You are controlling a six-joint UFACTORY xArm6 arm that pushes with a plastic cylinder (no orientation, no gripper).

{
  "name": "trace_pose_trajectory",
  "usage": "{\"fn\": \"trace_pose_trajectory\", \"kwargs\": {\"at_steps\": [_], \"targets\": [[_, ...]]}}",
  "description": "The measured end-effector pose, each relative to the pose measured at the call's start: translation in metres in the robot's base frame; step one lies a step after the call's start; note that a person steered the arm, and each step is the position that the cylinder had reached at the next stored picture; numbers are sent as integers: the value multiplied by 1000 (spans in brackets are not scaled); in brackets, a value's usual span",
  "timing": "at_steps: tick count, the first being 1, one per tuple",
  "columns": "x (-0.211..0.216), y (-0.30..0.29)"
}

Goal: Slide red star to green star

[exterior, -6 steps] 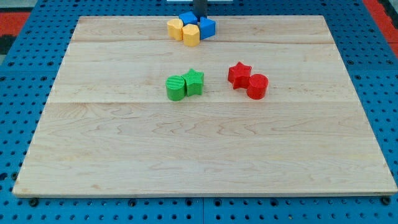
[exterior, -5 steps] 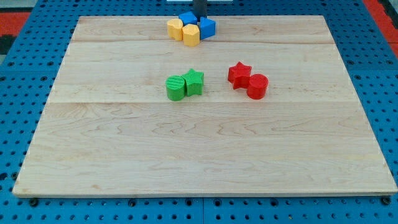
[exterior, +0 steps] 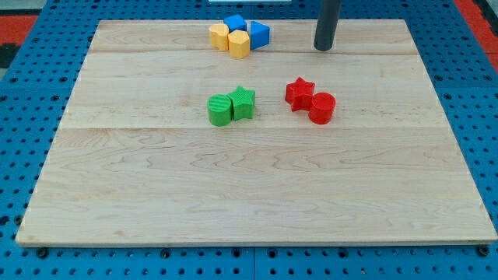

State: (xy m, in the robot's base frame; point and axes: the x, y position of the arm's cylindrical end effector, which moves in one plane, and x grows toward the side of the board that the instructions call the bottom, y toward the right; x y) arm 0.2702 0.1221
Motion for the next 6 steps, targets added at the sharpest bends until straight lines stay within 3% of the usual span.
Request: {"fn": "trace_pose_trajectory", "kwargs": {"at_steps": [1, 2, 4, 6], "targets": [[52, 15], [90, -14], [109, -92], [143, -26]]}}
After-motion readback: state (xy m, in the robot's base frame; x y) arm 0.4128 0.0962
